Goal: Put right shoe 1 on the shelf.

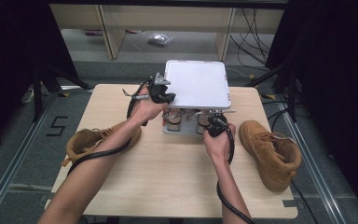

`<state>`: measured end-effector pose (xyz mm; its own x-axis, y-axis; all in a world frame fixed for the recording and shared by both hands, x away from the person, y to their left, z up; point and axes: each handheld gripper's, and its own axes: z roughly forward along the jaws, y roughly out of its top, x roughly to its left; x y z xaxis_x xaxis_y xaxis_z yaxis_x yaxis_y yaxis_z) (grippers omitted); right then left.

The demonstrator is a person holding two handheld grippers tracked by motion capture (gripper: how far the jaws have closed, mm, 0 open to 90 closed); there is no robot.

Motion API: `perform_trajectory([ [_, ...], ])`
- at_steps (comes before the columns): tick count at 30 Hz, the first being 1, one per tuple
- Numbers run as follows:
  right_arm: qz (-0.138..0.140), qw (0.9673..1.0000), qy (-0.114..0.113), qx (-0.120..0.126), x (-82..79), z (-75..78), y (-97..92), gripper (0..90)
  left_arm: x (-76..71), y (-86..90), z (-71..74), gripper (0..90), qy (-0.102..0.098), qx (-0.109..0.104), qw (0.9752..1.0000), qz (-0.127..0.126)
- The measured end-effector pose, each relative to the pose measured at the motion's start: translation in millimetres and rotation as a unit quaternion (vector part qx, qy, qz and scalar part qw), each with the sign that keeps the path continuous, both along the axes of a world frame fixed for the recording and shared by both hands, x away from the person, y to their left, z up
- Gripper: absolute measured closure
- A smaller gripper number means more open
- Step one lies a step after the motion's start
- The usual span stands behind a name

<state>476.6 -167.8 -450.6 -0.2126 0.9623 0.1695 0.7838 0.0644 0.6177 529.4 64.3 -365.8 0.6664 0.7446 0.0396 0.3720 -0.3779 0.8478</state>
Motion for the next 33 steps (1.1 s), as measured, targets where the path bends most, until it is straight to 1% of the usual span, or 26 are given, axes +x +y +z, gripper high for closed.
perform_trajectory([
  [1, -0.004, 1.0000, -0.002, -0.002, 1.0, -1.7, 1.5, 90.0, -0.1, -0.1, 0.1, 90.0, 0.000, 0.001, 1.0000, 0.000],
  [3, -0.001, 1.0000, -0.007, -0.005, 2.4, -3.2, 0.7, 90.0, 0.0, -0.1, 0.2, 90.0, 0.000, 0.001, 1.0000, 0.000],
  [6, -0.004, 0.9999, -0.011, -0.006, 3.0, -5.0, 1.2, 90.0, 0.0, 0.0, 0.2, 90.0, 0.000, 0.002, 1.0000, 0.000],
  [7, -0.004, 0.9998, -0.015, -0.008, 3.4, -5.8, 1.3, 90.0, 0.0, -0.1, 0.1, 90.0, 0.000, 0.001, 1.0000, 0.000],
  [11, -0.005, 0.9998, -0.017, -0.008, 4.5, -6.2, 1.7, 90.0, -0.1, -0.2, 0.2, 90.0, -0.001, 0.002, 1.0000, 0.000],
  [12, -0.005, 0.9997, -0.021, -0.009, 4.7, -6.8, 1.7, 90.0, -0.2, -0.2, 0.2, 90.0, -0.001, 0.003, 1.0000, 0.000],
  [13, 0.003, 0.9988, -0.042, -0.026, 6.1, -9.7, 0.9, 90.0, -0.2, -0.2, 0.2, 90.0, -0.001, 0.002, 1.0000, 0.000],
  [14, -0.008, 0.9992, -0.036, -0.015, 5.8, -9.7, 3.2, 90.0, -0.2, -0.3, 0.2, 90.0, -0.001, 0.003, 1.0000, 0.000],
  [15, -0.002, 0.9989, -0.043, -0.020, 6.3, -11.4, 2.7, 90.0, -0.2, -0.3, 0.1, 90.0, -0.001, 0.002, 1.0000, 0.000],
  [16, -0.002, 0.9989, -0.043, -0.020, 6.3, -11.4, 2.7, 90.0, -0.2, -0.3, 0.1, 90.0, -0.001, 0.002, 1.0000, 0.000],
  [17, -0.011, 0.9990, -0.035, -0.024, 5.4, -11.9, 4.1, 90.0, -0.2, -0.3, 0.1, 90.0, -0.001, 0.003, 1.0000, 0.000],
  [18, -0.011, 0.9990, -0.035, -0.024, 5.4, -11.9, 4.1, 90.0, -0.2, -0.4, 0.2, 90.0, -0.001, 0.003, 1.0000, 0.000],
  [19, 0.005, 0.9982, -0.052, -0.031, 6.9, -13.3, 2.2, 90.0, -0.2, -0.5, 0.2, 90.0, -0.001, 0.002, 1.0000, 0.000],
  [20, -0.001, 0.9985, -0.049, -0.026, 6.8, -13.0, 3.7, 90.0, -0.2, -0.5, 0.2, 90.0, -0.001, 0.002, 1.0000, 0.000],
  [21, 0.000, 0.9983, -0.051, -0.027, 7.2, -13.6, 4.2, 90.0, -0.2, -0.5, 0.2, 90.0, -0.001, 0.003, 1.0000, 0.000],
  [22, 0.003, 0.9979, -0.055, -0.034, 7.3, -14.5, 3.7, 90.0, -0.2, -0.5, 0.2, 90.0, -0.001, 0.003, 1.0000, 0.000],
  [23, -0.002, 0.9984, -0.049, -0.029, 6.9, -13.8, 4.9, 90.0, -0.3, -0.5, 0.1, 90.0, -0.001, 0.002, 1.0000, 0.001],
  [24, 0.004, 0.9979, -0.053, -0.037, 7.5, -15.6, 3.8, 90.0, -0.3, -0.5, 0.2, 90.0, -0.001, 0.003, 1.0000, 0.000],
  [25, 0.004, 0.9979, -0.053, -0.037, 7.5, -15.6, 3.8, 90.0, -0.3, -0.5, 0.2, 90.0, -0.001, 0.003, 1.0000, 0.000],
  [26, 0.001, 0.9983, -0.051, -0.027, 7.7, -17.0, 4.6, 90.0, -0.2, -0.6, 0.3, 90.0, -0.001, 0.003, 1.0000, 0.000],
  [27, 0.001, 0.9983, -0.051, -0.027, 7.7, -17.0, 4.6, 90.0, -0.2, -0.6, 0.3, 90.0, -0.001, 0.003, 1.0000, 0.000],
  [28, 0.001, 0.9981, -0.052, -0.033, 7.5, -18.9, 4.1, 90.0, -0.3, -0.7, 0.2, 90.0, -0.002, 0.003, 1.0000, 0.000],
  [31, 0.000, 0.9983, -0.049, -0.032, 7.4, -20.8, 4.7, 90.0, -0.4, -0.8, 0.2, 90.0, -0.002, 0.004, 1.0000, 0.000],
  [33, 0.002, 0.9981, -0.051, -0.034, 7.6, -21.0, 4.6, 90.0, -0.3, -0.8, 0.4, 90.0, -0.002, 0.005, 1.0000, -0.001],
])
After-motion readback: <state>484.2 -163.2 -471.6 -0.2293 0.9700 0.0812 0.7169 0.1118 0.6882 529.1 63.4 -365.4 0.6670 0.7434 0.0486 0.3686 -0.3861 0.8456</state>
